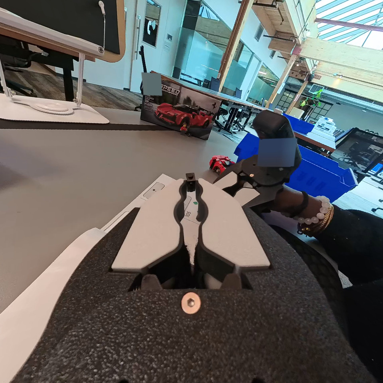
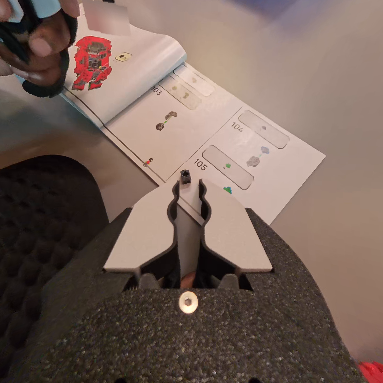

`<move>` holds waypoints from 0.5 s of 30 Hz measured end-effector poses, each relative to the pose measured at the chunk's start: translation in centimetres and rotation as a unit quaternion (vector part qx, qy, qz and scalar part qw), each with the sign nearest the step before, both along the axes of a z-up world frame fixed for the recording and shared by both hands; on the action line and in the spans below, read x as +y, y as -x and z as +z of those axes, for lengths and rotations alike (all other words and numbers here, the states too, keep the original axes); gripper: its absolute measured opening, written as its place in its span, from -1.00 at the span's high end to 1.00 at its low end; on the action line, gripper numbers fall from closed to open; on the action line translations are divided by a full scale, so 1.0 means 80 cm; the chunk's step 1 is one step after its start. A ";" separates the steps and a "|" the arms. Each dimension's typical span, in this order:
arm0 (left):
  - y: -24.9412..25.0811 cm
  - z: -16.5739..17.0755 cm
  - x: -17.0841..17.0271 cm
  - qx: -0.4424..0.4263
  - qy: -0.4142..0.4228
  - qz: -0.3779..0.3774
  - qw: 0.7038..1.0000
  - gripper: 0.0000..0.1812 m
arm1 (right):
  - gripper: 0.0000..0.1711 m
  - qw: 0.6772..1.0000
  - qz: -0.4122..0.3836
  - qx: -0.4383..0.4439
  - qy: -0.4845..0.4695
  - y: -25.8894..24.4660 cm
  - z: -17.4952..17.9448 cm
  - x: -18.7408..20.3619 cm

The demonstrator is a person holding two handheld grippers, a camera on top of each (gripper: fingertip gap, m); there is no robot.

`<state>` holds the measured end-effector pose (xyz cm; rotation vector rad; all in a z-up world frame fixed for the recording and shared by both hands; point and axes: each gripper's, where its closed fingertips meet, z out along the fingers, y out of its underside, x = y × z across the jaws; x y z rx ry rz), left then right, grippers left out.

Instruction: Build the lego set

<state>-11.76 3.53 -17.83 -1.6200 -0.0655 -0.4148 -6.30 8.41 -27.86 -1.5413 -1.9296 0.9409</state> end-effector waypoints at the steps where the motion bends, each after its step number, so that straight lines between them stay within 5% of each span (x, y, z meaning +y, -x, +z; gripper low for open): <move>1: 0.000 0.000 0.000 -0.001 0.000 -0.001 1.000 0.92 | 0.80 1.000 0.002 0.001 0.000 0.001 0.000 0.000; 9: 0.003 -0.005 0.002 0.013 0.009 0.010 1.000 0.92 | 0.90 0.999 0.014 0.035 -0.013 0.005 0.018 -0.009; 15: 0.003 0.003 0.004 0.015 -0.017 0.021 1.000 0.92 | 0.90 0.992 -0.029 0.126 -0.008 0.015 0.100 -0.031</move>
